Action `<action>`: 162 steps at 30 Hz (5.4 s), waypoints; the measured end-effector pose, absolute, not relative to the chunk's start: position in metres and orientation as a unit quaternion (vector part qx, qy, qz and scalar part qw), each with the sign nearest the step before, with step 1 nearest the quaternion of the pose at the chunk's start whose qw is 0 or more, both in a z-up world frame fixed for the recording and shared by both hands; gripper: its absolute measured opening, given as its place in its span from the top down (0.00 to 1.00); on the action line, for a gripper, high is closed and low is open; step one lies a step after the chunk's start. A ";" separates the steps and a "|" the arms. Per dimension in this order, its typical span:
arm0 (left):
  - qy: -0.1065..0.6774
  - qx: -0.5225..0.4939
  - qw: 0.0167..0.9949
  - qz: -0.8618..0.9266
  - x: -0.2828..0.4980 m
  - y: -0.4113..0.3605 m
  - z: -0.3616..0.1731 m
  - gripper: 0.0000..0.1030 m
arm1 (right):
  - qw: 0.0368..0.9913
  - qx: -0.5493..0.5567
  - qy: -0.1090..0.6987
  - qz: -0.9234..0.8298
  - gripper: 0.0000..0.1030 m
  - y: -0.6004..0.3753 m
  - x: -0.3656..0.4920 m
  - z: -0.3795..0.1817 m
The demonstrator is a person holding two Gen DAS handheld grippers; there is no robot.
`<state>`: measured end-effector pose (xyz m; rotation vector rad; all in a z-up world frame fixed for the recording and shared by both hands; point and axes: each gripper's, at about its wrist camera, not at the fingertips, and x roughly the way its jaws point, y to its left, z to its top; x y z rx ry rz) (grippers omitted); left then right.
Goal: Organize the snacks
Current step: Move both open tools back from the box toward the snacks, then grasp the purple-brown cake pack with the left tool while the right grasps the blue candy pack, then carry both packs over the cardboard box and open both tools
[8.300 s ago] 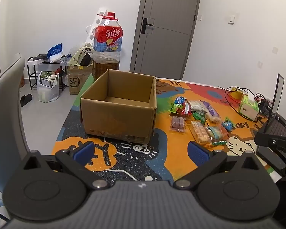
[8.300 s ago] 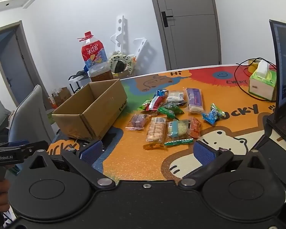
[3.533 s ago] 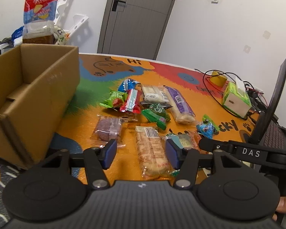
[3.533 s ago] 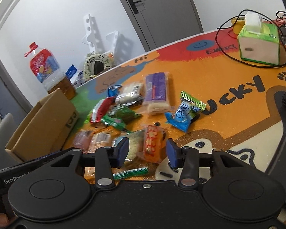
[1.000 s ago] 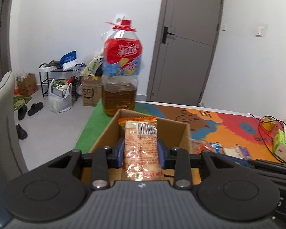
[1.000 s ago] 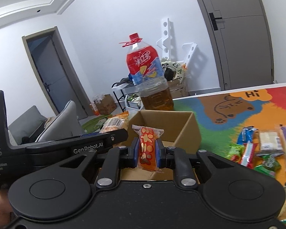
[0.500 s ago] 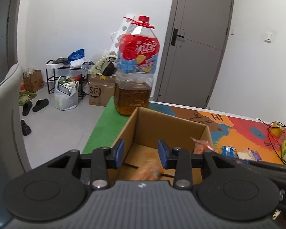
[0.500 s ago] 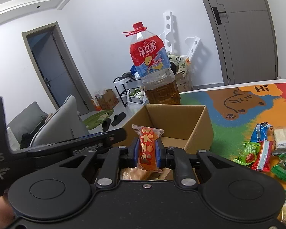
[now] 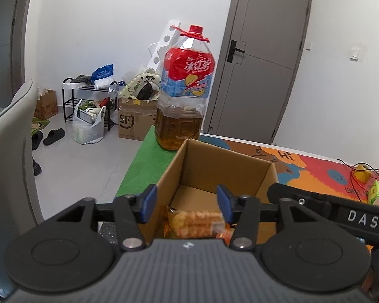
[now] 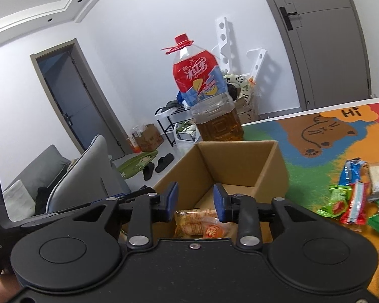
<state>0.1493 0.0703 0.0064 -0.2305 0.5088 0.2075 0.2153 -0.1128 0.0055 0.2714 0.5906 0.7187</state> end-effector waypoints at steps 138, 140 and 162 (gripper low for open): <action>0.216 -0.111 0.967 0.073 0.142 -0.019 0.004 0.69 | 0.922 0.152 0.244 0.260 0.78 -0.220 0.225 -0.013; 0.215 -0.110 0.967 0.078 0.142 -0.012 0.005 0.69 | 0.921 0.151 0.243 0.265 0.78 -0.213 0.226 -0.011; 0.253 -0.138 0.950 0.121 0.165 0.062 0.000 0.64 | 0.904 0.139 0.248 0.320 0.77 -0.135 0.247 0.004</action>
